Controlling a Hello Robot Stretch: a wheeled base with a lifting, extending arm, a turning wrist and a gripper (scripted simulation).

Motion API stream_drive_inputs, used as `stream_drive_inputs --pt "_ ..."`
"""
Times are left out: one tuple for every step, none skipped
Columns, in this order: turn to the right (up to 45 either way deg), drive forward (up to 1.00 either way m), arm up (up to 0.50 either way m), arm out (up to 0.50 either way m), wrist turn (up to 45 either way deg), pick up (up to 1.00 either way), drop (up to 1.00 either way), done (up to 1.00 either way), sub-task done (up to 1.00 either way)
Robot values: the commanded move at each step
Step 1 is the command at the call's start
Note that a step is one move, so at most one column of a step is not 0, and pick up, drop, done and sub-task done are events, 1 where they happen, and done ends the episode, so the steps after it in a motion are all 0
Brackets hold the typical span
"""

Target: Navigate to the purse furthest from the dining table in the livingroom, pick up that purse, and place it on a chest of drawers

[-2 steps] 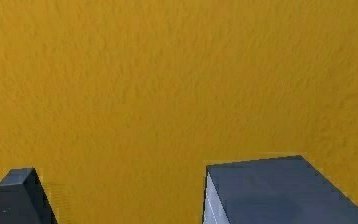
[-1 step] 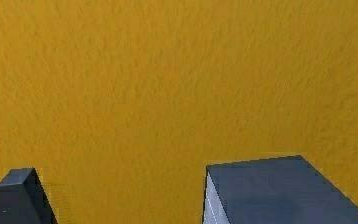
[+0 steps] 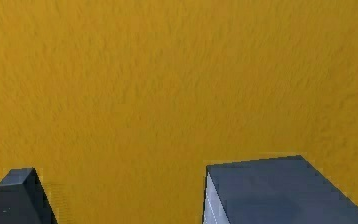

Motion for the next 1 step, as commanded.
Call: stream_drive_inputs --pt "0.0 0.0 0.0 0.0 0.0 0.0 1.0 0.0 0.0"
